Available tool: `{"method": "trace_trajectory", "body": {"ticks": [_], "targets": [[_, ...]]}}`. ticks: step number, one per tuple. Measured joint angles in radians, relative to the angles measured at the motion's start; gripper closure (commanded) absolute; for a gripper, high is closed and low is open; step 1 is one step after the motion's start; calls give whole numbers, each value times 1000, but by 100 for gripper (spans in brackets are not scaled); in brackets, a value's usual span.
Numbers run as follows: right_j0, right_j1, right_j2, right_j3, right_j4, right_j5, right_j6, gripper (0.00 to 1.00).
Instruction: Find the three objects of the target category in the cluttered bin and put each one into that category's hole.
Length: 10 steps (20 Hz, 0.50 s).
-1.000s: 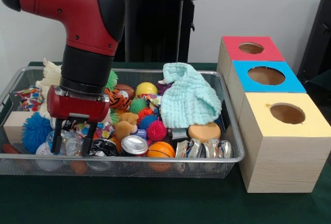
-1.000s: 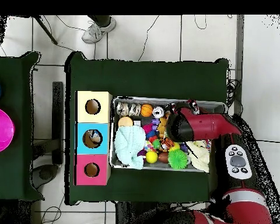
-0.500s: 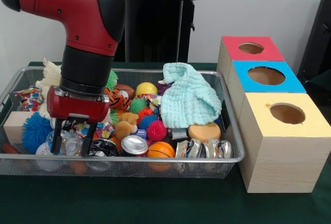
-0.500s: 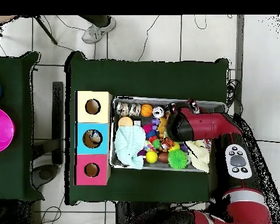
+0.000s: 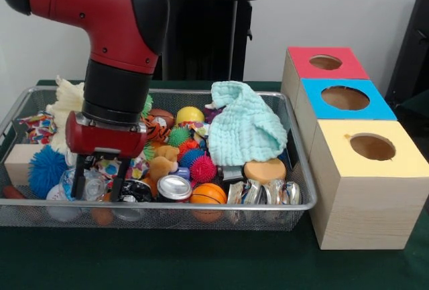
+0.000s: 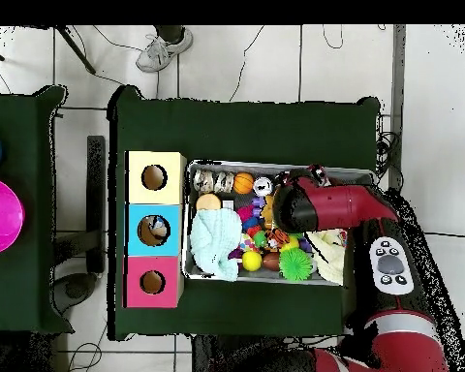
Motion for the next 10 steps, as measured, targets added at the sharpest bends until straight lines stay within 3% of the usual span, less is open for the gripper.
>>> {"method": "trace_trajectory", "body": {"ticks": [10], "targets": [[63, -1, -1, 16, 17, 0, 0, 0]]}}
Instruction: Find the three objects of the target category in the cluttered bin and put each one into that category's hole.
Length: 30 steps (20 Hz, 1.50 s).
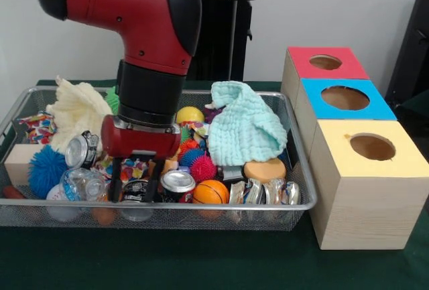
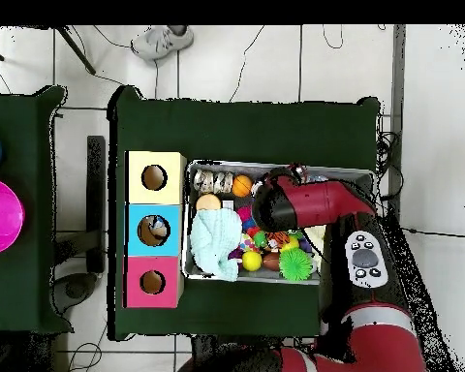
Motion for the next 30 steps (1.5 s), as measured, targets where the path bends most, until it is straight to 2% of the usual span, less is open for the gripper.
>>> {"method": "trace_trajectory", "body": {"ticks": [13, 23, 30], "targets": [[16, 1, 0, 42, 0, -1, 0, 0], [-42, -66, 2, 125, 0, 0, 0, 0], [-84, -82, 3, 145, 0, 0, 0, 0]]}}
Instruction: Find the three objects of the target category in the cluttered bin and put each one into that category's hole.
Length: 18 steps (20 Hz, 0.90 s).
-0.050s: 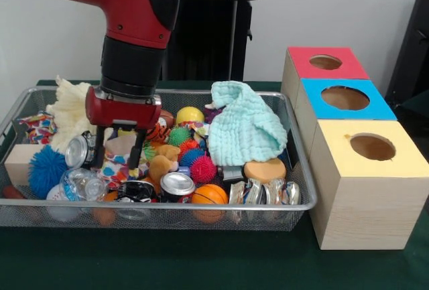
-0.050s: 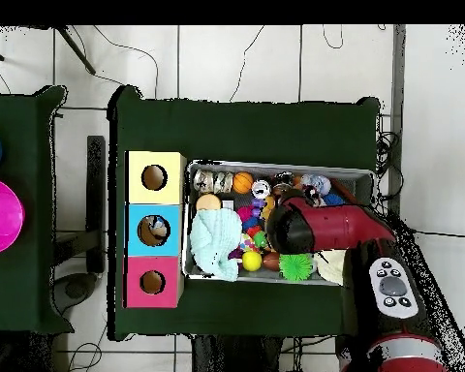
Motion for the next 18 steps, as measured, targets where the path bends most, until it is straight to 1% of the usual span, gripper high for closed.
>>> {"method": "trace_trajectory", "body": {"ticks": [4, 9, 18], "targets": [[-13, 1, 0, 2, -3, 0, 0, 0], [-20, 6, -1, 4, -24, -1, 0, 0], [32, 34, -48, -1, -51, -74, 0, 0]]}}
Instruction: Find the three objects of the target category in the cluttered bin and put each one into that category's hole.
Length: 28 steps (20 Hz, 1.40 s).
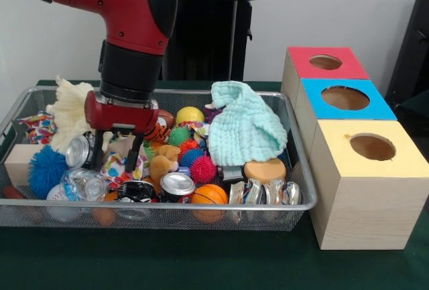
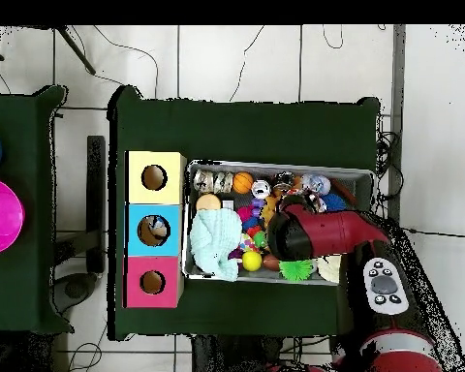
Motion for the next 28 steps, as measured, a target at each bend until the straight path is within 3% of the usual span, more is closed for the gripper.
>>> {"method": "trace_trajectory", "body": {"ticks": [7, 20, 28], "targets": [[-9, -1, 0, -5, -2, -7, 0, 0], [-188, -53, 82, -7, -37, 2, 0, 0], [-218, -54, 87, -21, -66, 6, 0, 0]]}}
